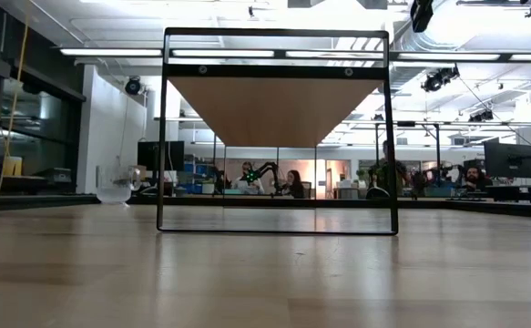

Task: Stack small to large cups/mugs on shelf
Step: Put the white mug on the shelf

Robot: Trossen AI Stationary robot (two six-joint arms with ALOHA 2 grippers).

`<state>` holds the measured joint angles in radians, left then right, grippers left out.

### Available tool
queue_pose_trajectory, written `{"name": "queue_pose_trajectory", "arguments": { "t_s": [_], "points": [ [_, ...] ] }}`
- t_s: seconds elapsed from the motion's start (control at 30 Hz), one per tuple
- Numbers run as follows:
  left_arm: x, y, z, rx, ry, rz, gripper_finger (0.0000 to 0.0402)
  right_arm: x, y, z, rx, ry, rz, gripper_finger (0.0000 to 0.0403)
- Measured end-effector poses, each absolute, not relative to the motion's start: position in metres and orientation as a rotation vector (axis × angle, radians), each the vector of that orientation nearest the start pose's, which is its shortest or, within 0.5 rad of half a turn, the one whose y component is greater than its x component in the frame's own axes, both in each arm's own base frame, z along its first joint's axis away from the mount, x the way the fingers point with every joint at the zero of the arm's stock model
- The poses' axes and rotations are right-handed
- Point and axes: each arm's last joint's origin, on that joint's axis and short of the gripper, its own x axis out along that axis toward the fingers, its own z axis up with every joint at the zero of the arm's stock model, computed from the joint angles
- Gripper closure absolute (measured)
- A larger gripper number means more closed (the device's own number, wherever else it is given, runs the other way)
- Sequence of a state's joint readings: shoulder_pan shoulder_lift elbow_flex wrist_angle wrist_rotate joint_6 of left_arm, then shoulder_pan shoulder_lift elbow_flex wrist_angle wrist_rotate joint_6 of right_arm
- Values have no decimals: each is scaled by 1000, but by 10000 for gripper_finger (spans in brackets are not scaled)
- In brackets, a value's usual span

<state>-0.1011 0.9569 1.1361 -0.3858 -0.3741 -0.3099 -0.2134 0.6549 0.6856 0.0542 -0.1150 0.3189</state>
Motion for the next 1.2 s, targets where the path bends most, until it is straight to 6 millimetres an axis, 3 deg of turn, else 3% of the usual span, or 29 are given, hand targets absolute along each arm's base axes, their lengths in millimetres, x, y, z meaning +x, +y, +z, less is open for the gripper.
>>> {"name": "queue_pose_trajectory", "arguments": {
  "t_s": [0.27, 0.47, 1.0, 1.2],
  "points": [
    [210, 29, 365, -323, 11, 193, 401, 147, -28, 340, 351, -98, -62, 403],
    [212, 34, 351, -348, 10, 197, 401, 147, -28, 340, 350, -96, -51, 403],
    [212, 35, 348, -372, -9, 197, 401, 147, -27, 339, 345, -85, -29, 403],
    [211, 38, 351, -376, 12, 306, 401, 147, -27, 339, 343, -85, -29, 403]
  ]
}}
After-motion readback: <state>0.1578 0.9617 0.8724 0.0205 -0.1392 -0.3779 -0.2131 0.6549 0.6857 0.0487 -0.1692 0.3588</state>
